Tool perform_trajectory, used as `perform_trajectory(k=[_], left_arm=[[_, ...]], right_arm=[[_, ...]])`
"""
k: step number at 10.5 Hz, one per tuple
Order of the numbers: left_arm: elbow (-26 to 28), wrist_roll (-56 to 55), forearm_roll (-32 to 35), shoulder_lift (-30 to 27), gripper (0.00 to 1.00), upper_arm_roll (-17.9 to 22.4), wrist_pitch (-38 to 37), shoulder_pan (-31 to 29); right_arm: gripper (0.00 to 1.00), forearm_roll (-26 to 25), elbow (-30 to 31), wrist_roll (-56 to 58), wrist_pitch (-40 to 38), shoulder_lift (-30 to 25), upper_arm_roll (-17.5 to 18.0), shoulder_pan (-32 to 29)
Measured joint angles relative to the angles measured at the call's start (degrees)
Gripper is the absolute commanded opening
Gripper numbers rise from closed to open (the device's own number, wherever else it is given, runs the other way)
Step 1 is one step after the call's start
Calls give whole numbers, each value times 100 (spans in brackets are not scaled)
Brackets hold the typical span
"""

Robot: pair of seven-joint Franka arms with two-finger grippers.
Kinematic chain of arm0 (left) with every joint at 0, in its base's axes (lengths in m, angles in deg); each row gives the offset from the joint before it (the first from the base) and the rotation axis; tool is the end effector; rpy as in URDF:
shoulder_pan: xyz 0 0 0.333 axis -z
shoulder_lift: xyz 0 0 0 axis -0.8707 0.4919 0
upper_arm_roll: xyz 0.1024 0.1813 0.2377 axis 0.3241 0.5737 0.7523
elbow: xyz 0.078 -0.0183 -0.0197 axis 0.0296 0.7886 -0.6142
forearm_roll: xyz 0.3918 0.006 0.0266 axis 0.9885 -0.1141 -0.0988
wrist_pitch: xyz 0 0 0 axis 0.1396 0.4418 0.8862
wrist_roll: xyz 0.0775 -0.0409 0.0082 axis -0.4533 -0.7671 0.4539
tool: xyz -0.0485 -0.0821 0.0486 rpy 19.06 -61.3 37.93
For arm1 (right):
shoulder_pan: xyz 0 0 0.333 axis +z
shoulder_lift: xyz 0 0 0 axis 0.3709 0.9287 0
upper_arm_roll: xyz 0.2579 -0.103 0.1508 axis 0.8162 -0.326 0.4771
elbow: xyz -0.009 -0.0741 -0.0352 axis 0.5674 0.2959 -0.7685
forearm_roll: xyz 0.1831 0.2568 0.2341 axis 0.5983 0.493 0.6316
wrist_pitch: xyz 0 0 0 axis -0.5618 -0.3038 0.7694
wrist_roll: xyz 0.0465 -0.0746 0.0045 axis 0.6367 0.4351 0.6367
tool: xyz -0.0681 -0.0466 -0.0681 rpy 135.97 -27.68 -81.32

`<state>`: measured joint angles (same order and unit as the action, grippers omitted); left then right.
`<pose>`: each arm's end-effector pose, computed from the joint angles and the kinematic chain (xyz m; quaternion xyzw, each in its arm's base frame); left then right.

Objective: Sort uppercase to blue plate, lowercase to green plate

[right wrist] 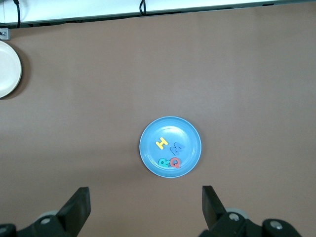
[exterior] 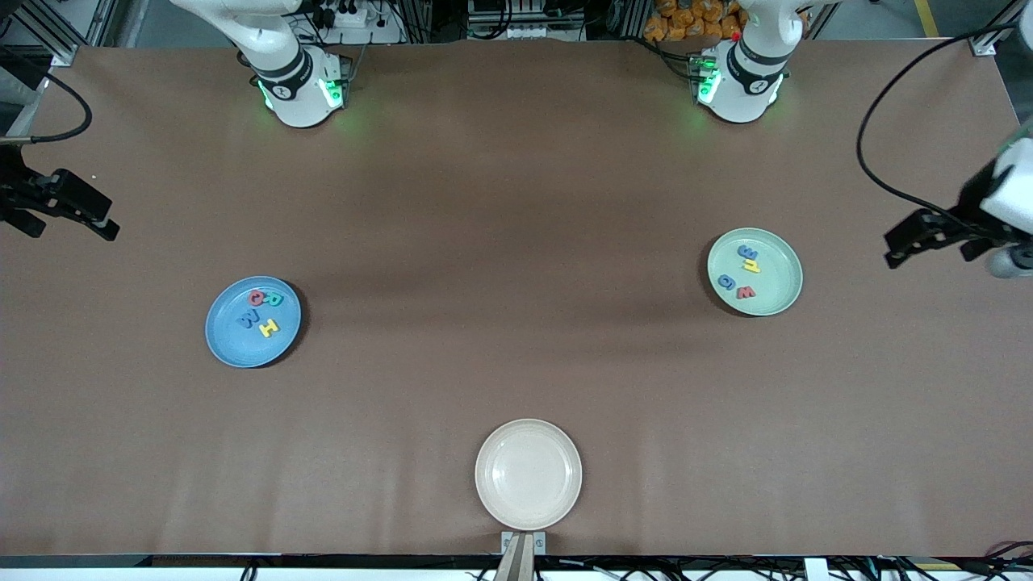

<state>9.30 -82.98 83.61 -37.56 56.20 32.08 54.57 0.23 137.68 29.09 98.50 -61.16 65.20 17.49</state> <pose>0.5849 -0.0559 0.6115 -0.9980 -0.0187 -0.0538 0.0265 0.5649 0.0007 0.6565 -0.9971 0.0368 -0.0652 0.0094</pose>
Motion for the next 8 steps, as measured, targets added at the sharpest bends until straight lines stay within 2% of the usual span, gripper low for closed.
perform_trajectory(k=[3, 6, 8], left_arm=[[-399, 0, 13, -16, 100, -77, -488, 290], [-486, 8, -34, -10, 100, -108, -547, 314], [-504, 13, -130, -10, 100, -120, -559, 313]], right_arm=[[100, -31, -10, 96, -56, 0, -2, -26], [100, -70, -35, 996, -331, -2, -212, -82], [100, -70, -43, 1163, -392, -2, -297, -102]])
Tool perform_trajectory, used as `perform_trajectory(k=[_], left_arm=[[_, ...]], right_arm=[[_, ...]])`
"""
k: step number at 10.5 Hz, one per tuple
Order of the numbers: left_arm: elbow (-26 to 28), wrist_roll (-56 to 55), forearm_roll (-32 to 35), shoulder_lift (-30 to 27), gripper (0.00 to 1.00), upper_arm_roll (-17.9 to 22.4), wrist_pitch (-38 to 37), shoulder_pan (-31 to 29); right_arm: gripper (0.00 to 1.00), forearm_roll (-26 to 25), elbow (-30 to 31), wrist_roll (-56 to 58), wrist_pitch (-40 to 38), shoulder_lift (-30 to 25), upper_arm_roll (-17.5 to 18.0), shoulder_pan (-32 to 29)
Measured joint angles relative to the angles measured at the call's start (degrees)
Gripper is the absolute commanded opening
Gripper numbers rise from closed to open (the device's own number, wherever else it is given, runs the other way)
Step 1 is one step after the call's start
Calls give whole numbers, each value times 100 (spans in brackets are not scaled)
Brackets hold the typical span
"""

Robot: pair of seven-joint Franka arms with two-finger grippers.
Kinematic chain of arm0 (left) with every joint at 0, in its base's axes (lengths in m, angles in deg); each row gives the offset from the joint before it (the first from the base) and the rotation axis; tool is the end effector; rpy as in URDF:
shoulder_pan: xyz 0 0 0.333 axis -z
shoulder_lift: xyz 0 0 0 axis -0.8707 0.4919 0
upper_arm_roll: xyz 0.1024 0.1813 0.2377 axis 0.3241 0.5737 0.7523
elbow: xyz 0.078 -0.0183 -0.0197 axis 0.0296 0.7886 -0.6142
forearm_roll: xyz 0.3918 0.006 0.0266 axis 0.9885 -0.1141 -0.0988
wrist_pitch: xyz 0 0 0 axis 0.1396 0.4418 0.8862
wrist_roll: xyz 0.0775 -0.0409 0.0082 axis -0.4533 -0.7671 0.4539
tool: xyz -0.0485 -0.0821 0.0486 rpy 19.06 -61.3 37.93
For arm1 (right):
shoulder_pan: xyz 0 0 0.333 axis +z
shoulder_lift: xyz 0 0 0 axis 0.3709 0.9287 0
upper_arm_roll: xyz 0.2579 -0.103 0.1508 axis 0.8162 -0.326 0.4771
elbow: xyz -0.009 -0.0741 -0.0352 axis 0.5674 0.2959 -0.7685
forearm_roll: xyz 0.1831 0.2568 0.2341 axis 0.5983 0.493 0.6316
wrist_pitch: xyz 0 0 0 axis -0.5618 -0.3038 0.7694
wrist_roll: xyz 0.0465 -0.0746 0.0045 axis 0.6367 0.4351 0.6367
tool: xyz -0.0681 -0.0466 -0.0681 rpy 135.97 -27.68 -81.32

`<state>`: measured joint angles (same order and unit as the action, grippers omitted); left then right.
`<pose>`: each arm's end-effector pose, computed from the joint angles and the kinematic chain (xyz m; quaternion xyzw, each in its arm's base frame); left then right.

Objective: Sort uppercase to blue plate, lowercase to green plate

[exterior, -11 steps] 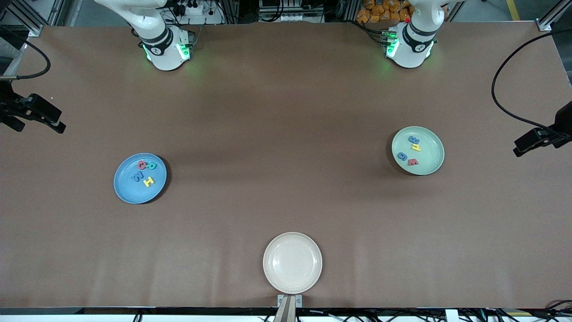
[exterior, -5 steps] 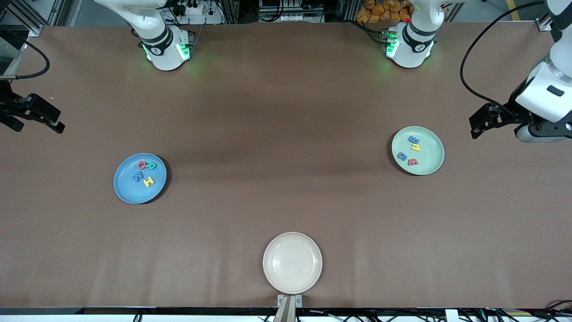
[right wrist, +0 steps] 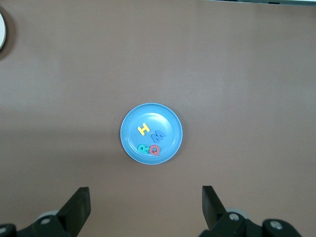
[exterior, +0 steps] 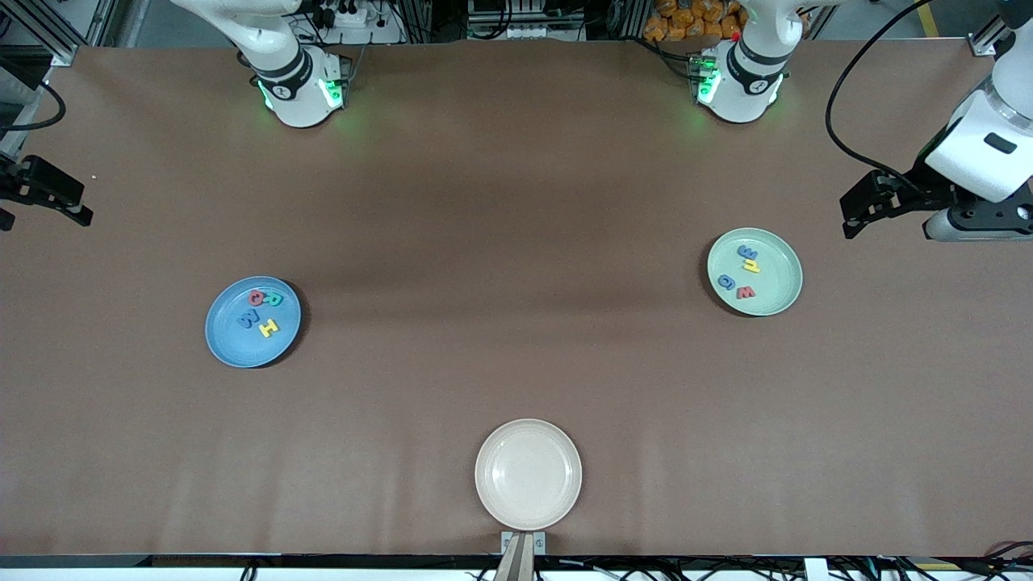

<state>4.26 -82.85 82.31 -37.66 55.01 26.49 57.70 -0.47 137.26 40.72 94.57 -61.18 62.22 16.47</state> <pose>0.5701 -0.0989 0.6454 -0.9986 0.0163 -0.0490 0.0138 0.5566 -0.0393 0.6534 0.9989 0.0298 0.0350 0.0027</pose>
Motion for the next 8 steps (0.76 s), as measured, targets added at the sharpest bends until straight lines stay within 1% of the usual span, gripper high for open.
perform_trajectory(k=[3, 6, 8], left_arm=[[-10, 0, -315, 1, 100, 60, -203, -76], [-10, 142, -372, 3, 100, 72, -273, -248], [-11, 201, -372, 3, 100, 72, -276, -258]], right_arm=[[100, 0, 0, 0, -21, 0, 21, 1], [100, 0, 0, 0, -116, 1, 1, -11], [100, 0, 0, 0, -120, 1, -5, -22]])
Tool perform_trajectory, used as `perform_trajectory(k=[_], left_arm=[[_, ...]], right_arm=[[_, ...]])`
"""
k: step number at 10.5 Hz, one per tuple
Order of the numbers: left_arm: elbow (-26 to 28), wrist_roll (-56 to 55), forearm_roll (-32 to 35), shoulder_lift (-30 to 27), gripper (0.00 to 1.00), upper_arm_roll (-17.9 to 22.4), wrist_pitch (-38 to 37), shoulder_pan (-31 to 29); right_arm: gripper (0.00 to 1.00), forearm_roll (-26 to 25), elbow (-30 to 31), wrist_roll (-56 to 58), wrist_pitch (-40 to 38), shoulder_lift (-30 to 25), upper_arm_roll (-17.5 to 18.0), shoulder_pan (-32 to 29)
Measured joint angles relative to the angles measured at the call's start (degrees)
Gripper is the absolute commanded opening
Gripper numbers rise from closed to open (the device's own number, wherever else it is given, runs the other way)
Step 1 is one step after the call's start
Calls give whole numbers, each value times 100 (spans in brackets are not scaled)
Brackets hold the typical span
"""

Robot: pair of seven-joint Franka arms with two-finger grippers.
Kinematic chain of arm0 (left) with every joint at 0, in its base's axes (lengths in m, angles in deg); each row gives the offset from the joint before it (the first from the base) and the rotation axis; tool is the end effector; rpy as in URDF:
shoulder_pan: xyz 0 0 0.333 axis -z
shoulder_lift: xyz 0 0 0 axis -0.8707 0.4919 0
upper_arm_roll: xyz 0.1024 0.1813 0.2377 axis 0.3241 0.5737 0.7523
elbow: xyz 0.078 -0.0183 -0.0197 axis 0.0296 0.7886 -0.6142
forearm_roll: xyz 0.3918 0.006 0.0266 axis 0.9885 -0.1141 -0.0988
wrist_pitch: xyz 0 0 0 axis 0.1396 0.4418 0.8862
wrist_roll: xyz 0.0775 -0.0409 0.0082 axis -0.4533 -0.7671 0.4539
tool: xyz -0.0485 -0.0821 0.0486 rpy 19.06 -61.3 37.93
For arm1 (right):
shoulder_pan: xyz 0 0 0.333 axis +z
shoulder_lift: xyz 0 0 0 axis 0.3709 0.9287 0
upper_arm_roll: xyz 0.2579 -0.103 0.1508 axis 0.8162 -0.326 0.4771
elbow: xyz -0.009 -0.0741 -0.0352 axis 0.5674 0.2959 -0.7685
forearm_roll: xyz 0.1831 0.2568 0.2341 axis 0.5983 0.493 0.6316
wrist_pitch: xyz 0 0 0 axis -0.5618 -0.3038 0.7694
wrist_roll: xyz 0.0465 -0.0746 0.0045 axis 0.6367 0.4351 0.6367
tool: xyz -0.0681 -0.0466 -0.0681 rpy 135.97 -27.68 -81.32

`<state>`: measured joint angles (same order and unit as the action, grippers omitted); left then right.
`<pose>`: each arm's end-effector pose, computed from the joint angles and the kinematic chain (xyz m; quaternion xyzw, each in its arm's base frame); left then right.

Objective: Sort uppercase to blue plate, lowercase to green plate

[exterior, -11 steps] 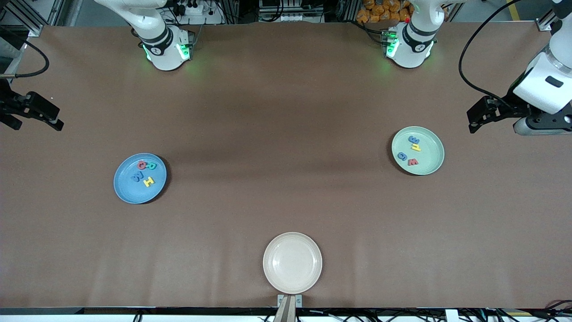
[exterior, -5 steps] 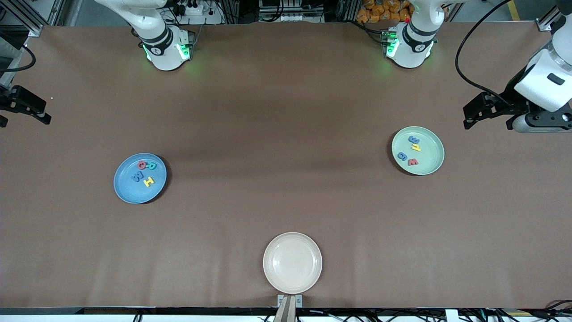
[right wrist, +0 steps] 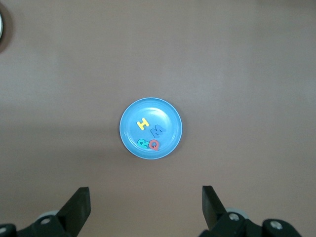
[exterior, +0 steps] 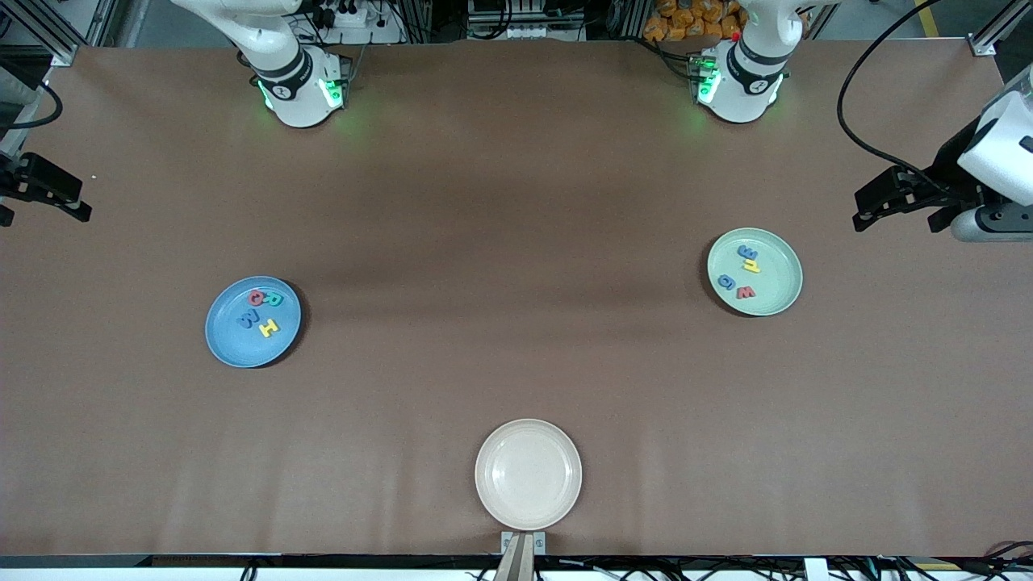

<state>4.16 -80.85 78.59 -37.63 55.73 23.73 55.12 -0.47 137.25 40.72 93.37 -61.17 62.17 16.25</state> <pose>0.5694 -0.0723 0.6412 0.9997 -0.0053 0.0209 0.0129 0.5544 -0.0418 0.6514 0.9993 0.0275 0.0245 0.0017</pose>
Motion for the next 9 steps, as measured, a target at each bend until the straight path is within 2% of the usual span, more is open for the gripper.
perform_trajectory(k=[9], left_arm=[[-9, 20, 10, 0, 100, 36, 0, -12]], right_arm=[[100, 3, 0, -116, 10, 1, 16, 1]])
